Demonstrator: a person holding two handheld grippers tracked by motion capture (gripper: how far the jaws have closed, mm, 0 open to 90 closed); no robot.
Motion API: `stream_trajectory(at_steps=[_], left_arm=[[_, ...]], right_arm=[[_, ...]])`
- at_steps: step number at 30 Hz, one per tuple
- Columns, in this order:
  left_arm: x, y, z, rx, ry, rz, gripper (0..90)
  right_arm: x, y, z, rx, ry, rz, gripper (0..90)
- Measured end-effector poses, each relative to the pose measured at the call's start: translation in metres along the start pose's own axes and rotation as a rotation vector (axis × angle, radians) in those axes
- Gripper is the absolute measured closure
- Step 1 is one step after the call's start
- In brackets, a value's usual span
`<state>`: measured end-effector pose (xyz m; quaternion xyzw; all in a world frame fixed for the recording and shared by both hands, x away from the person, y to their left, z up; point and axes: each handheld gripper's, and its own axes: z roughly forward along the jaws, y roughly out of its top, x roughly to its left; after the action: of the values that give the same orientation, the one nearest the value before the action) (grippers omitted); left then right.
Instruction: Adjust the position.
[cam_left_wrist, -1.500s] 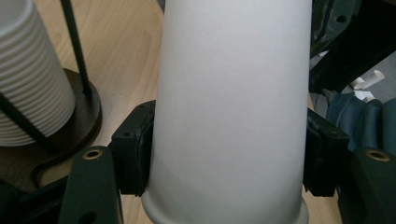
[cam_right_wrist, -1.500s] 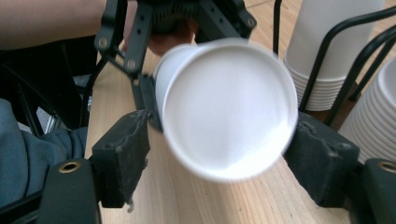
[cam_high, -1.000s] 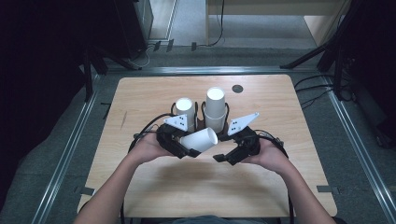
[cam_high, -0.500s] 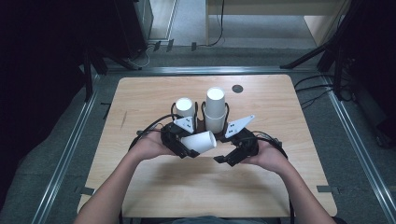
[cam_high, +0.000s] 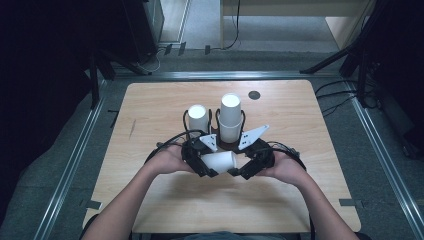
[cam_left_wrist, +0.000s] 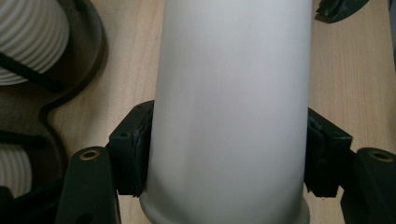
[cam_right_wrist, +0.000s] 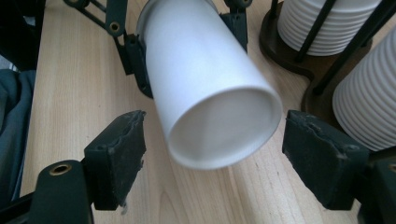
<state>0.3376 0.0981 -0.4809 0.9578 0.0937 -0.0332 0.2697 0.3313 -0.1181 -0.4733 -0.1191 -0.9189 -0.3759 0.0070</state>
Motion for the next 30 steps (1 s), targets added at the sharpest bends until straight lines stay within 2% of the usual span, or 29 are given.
stream_trajectory(at_steps=[6, 11, 13, 19, 22, 24, 26, 28, 30], left_arm=[[-0.006, 0.005, 0.006, 0.010, -0.023, 0.028, 31.1], [-0.009, 0.007, 0.008, 0.016, -0.044, 0.057, 30.7], [-0.010, 0.007, 0.009, 0.021, -0.052, 0.057, 30.0], [-0.010, 0.005, 0.011, 0.044, -0.076, 0.059, 28.3], [-0.010, 0.004, 0.012, 0.040, -0.084, 0.045, 26.6], [-0.010, 0.003, 0.011, 0.022, -0.066, 0.047, 23.8], [-0.009, 0.003, 0.008, 0.004, -0.054, 0.021, 14.3], [-0.008, 0.002, 0.005, -0.029, -0.059, 0.000, 12.9], [-0.006, 0.000, 0.000, -0.087, -0.055, -0.022, 11.1]], right_arm=[[0.004, 0.001, 0.006, 0.018, 0.030, -0.014, 22.3], [0.008, 0.004, 0.013, 0.038, 0.060, -0.035, 27.3], [0.009, 0.004, 0.014, 0.042, 0.086, -0.033, 31.3], [0.010, 0.005, 0.016, 0.055, 0.112, -0.046, 33.9], [0.011, 0.005, 0.017, 0.058, 0.118, -0.047, 33.8], [0.011, 0.005, 0.016, 0.055, 0.113, -0.049, 33.7], [0.010, 0.005, 0.014, 0.049, 0.105, -0.046, 33.6], [0.009, 0.004, 0.010, 0.040, 0.097, -0.038, 33.6], [0.007, 0.004, 0.006, 0.026, 0.090, -0.033, 33.5]])
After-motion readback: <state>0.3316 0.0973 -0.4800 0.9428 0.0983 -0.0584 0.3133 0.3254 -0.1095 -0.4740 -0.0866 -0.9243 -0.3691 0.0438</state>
